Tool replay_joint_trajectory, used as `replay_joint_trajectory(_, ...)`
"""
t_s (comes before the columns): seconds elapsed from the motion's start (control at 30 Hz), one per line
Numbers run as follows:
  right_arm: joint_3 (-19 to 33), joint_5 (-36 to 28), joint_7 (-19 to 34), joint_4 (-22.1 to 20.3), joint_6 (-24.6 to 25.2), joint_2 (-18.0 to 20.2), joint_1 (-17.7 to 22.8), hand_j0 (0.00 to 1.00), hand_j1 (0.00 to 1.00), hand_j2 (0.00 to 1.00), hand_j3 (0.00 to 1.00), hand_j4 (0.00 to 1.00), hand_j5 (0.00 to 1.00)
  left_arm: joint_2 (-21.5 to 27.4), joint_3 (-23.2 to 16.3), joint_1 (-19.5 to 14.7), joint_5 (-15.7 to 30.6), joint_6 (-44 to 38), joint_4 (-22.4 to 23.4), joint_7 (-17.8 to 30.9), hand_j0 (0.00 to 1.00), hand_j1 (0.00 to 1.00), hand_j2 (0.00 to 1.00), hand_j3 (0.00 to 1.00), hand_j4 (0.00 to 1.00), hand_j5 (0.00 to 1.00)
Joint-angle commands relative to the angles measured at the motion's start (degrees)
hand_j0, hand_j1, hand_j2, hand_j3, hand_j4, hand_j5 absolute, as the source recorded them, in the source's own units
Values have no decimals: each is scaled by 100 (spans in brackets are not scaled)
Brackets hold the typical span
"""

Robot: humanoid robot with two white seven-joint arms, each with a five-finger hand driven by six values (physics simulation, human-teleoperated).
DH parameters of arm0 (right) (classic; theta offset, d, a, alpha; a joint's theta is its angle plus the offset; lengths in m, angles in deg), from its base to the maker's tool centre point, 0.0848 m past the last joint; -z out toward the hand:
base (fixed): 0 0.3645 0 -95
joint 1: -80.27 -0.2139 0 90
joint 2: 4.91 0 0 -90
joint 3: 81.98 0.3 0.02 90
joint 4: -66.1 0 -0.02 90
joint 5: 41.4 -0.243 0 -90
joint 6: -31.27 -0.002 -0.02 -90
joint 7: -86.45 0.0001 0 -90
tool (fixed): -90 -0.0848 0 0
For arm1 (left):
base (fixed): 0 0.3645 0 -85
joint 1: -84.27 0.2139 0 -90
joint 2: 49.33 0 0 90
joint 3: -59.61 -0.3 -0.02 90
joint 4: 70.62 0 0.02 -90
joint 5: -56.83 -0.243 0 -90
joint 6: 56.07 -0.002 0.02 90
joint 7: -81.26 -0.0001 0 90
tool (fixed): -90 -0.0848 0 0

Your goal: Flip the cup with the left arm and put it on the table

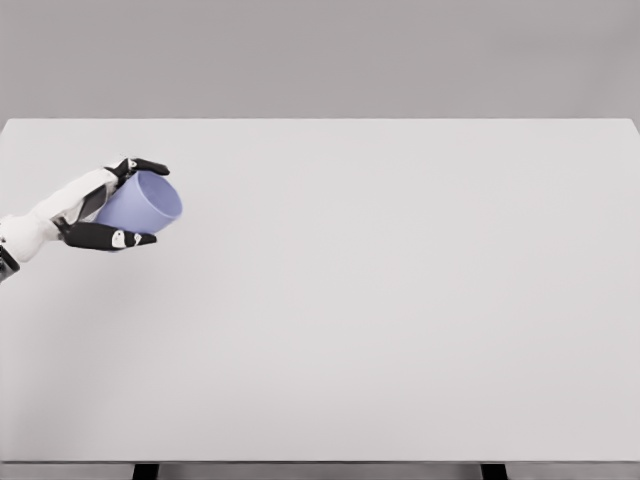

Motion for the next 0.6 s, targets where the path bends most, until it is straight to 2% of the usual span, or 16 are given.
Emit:
replay_joint_trajectory(0.0, 0, 0, 1, 0, 0, 0, 0, 100, 100, 100, 100, 100, 100, -281, -347, 0, 610, 1096, 687, 1097, 58, 58, 58, 58, 58, 58)
replay_joint_trajectory(0.07, 0, 0, 1, 0, 0, 0, 0, 100, 100, 100, 100, 100, 100, -747, -408, -184, 1155, 1492, 1188, 1188, 58, 58, 58, 58, 58, 58)
replay_joint_trajectory(0.13, 0, 0, 1, 0, 0, 0, 9, 100, 100, 100, 100, 100, 100, -1046, -531, -352, 1919, 1571, 1400, 1188, 58, 58, 58, 58, 58, 58)
replay_joint_trajectory(0.23, 0, 0, 1, 0, 0, 0, 0, 100, 100, 100, 100, 100, 100, -1327, -531, -422, 2412, 1501, 1531, 1188, 58, 58, 58, 58, 58, 58)
replay_joint_trajectory(0.37, 0, 0, 1, 0, 0, 0, 0, 100, 100, 100, 100, 100, 100, -1960, -531, -624, 2465, 1211, 1988, 1188, 59, 59, 59, 59, 59, 59)
replay_joint_trajectory(0.57, 0, 0, 1, 0, 0, 0, 0, 100, 100, 100, 100, 100, 100, -2523, -461, -686, 2448, 1035, 2437, 1188, 59, 59, 59, 59, 59, 59)
